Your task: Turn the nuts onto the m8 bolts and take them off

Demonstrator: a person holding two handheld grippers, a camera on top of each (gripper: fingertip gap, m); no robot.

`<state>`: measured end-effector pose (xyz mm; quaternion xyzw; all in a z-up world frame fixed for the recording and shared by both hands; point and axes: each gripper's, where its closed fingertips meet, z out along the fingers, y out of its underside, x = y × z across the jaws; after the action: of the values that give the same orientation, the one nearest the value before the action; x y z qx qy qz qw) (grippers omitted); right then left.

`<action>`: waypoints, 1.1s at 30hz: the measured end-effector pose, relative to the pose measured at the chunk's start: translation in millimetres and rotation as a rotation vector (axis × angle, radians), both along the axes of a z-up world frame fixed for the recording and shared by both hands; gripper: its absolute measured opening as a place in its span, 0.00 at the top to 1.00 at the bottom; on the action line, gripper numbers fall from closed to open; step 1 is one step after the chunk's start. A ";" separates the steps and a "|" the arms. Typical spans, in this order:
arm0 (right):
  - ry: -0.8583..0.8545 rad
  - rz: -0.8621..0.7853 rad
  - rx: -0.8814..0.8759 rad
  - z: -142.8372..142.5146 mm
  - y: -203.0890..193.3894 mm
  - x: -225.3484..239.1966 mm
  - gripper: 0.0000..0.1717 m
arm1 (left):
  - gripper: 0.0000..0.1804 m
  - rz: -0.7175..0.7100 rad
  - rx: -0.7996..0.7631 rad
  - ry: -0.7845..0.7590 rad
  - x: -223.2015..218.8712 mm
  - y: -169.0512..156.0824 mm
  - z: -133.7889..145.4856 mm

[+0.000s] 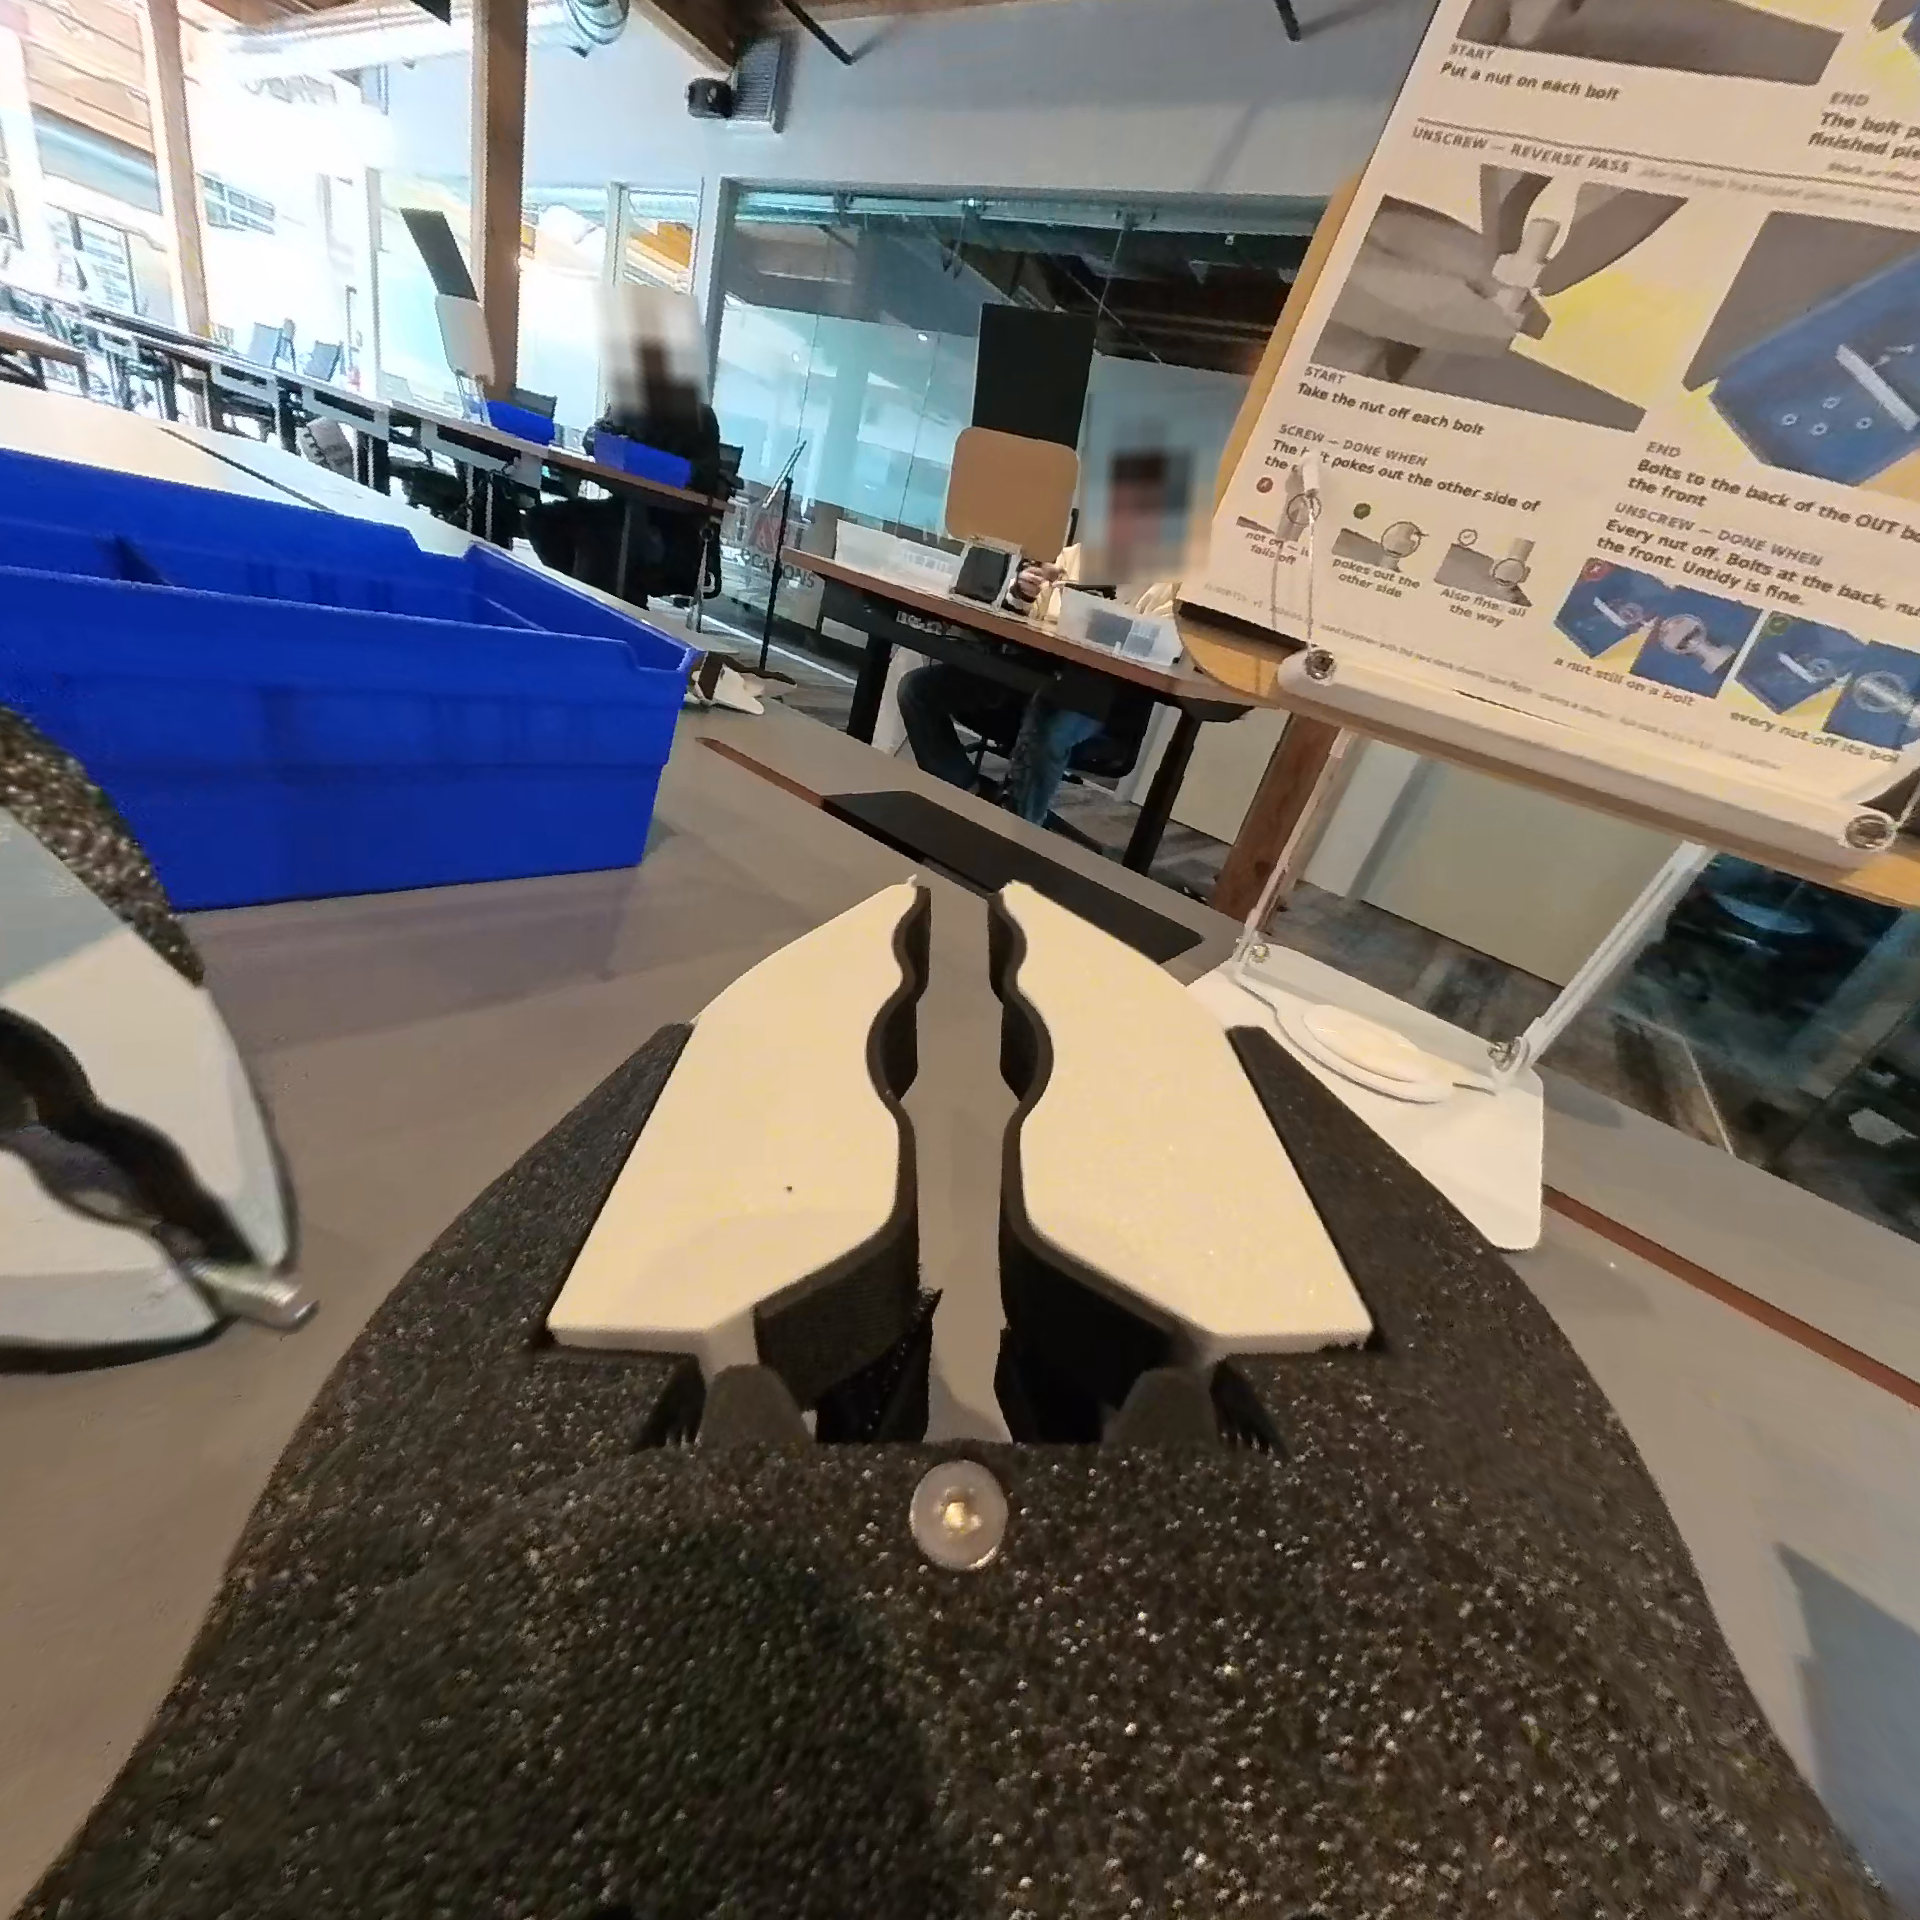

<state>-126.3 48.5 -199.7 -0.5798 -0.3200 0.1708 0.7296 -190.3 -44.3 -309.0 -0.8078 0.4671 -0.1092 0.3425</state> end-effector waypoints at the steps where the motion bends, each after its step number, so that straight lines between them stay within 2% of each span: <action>1: 0.005 -0.003 0.000 0.4 0.3 1.3 0.94 | 0.96 0.023 0.051 -0.008 0.4 6.6 3.9; 4: 0.019 -0.013 0.001 1.6 1.0 4.9 0.94 | 0.96 0.070 0.210 -0.140 12.6 33.5 32.9; 7: 0.038 -0.022 -0.004 2.9 1.9 9.0 0.94 | 0.96 0.098 0.339 -0.393 29.8 68.8 68.6; 10: 0.057 -0.025 -0.008 4.4 2.1 13.3 0.94 | 0.96 0.093 0.283 -0.691 43.1 92.8 85.3; 13: 0.065 -0.017 -0.018 4.8 2.7 16.4 0.93 | 0.96 0.016 0.288 -0.833 44.2 95.8 97.3; 16: 0.060 0.064 -0.048 4.9 -3.2 12.7 0.92 | 0.96 -0.069 0.365 -0.865 40.6 84.3 107.2; 18: 0.111 0.148 -0.076 9.7 -11.0 9.4 0.91 | 0.96 -0.103 0.388 -0.834 39.3 79.9 105.9; 23: 0.281 0.423 -0.263 9.0 -30.9 0.7 0.89 | 0.96 -0.156 0.371 -0.848 41.6 74.0 105.9; 27: 0.383 0.525 -0.349 13.2 -33.0 3.1 0.88 | 0.96 -0.253 0.342 -0.836 52.7 63.1 103.4; 30: 0.375 0.622 -0.403 11.2 -41.5 -1.3 0.89 | 0.96 -0.313 0.348 -0.797 60.8 55.8 99.6; 33: 0.327 0.630 -0.427 4.2 -43.6 -6.9 0.87 | 0.96 -0.344 0.356 -0.772 65.4 51.1 97.3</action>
<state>-133.2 5.0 -195.5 -0.5571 -0.3192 0.5381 0.5460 -124.9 6.8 -211.7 -0.5475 0.4440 -0.3755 0.6018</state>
